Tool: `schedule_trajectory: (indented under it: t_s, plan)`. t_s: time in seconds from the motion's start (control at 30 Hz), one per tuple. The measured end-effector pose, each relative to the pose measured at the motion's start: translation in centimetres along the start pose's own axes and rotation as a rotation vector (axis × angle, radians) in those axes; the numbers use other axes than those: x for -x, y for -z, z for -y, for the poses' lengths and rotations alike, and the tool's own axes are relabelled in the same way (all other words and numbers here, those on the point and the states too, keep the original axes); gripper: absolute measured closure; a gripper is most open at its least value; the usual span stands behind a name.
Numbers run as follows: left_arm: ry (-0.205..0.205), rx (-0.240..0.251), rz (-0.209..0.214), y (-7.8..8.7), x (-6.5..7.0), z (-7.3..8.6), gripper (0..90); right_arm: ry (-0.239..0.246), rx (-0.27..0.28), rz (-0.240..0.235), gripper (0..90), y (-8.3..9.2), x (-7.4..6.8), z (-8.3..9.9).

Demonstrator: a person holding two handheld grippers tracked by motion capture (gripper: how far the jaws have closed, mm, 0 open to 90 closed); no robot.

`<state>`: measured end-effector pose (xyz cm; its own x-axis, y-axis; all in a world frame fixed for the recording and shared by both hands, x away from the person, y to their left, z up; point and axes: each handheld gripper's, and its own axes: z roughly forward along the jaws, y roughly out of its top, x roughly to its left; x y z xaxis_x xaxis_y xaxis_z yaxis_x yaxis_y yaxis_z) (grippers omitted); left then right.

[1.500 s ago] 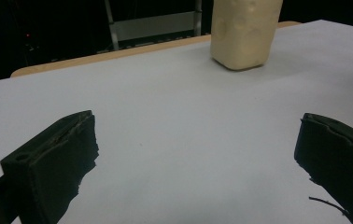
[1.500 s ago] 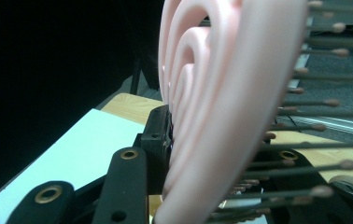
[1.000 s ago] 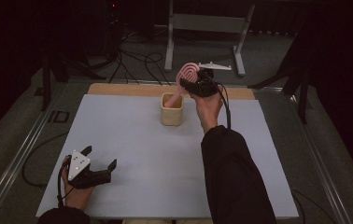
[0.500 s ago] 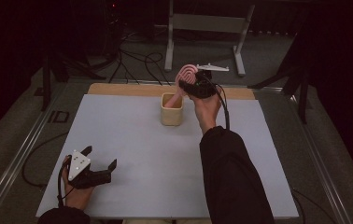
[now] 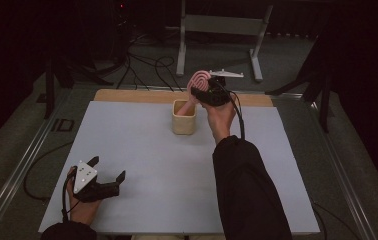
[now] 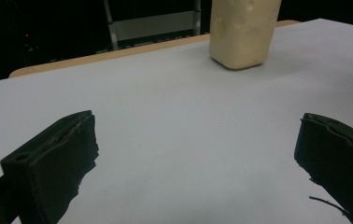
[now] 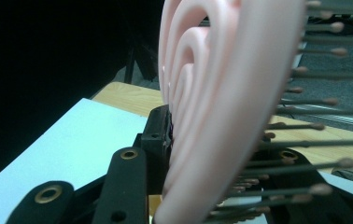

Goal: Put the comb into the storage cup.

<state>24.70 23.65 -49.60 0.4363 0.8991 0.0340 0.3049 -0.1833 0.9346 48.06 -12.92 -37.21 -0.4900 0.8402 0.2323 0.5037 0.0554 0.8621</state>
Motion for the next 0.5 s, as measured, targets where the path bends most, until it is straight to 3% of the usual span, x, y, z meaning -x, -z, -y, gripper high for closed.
schedule_trajectory:
  t_s: [0.5]
  plan:
    - [0.001, 0.001, 0.002, 0.00, 0.04, -0.01, 0.0, -0.002, -0.023, -0.013, 63.5, -0.64, -0.23, 0.40]
